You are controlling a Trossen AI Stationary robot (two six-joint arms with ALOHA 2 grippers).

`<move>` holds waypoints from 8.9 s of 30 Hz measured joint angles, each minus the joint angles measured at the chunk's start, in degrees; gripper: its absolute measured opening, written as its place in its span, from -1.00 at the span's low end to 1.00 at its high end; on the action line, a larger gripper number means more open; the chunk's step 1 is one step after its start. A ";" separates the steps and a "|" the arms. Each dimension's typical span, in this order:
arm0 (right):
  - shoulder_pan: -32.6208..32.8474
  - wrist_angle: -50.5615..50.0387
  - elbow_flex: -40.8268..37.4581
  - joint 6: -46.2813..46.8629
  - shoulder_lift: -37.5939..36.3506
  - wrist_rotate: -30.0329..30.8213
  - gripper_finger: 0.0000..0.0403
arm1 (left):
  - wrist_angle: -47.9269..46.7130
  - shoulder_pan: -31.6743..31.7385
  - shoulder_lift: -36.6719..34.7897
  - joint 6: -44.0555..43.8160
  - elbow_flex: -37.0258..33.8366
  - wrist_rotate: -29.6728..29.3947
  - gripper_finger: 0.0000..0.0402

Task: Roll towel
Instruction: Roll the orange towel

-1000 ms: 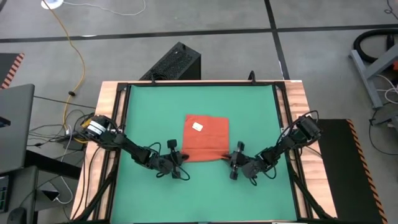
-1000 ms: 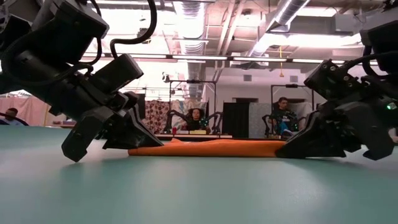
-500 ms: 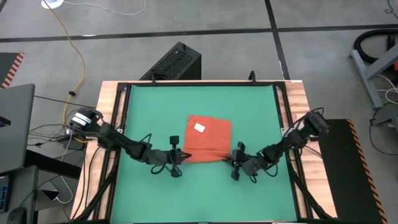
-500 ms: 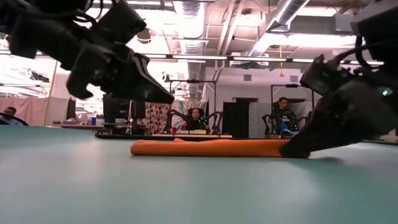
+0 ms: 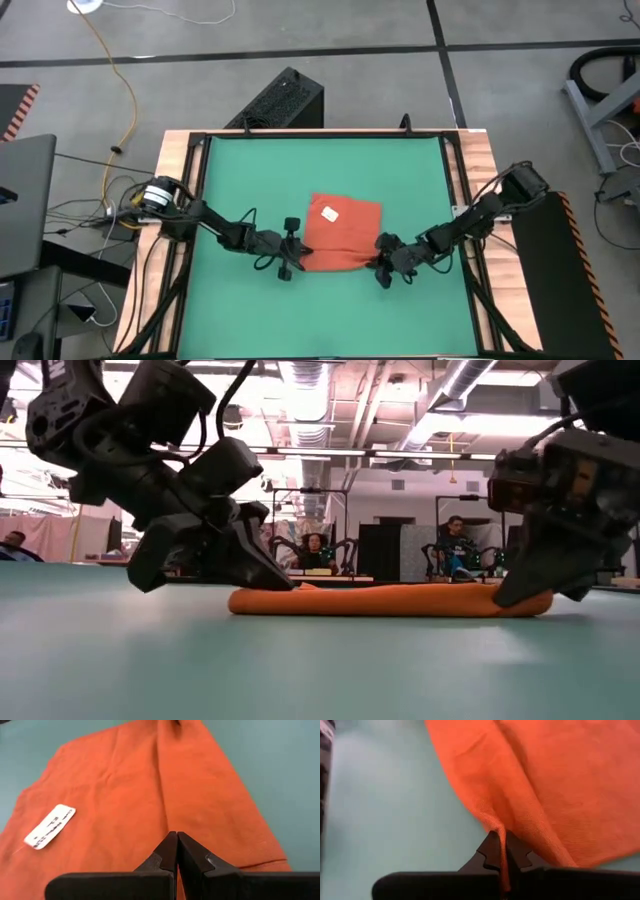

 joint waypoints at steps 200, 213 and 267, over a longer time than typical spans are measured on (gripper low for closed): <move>-17.41 41.16 -8.53 -33.14 16.97 3.54 -0.60 | -10.86 -8.07 -10.25 -10.69 -5.68 -23.26 -1.00; -15.14 48.45 -8.02 -38.63 15.06 2.73 -0.60 | -11.05 -8.24 -4.94 -10.82 -5.53 -28.11 -1.00; -18.86 52.61 -4.73 -56.62 35.08 7.92 -0.11 | -18.40 2.74 -4.97 -5.27 -5.55 -13.36 -1.00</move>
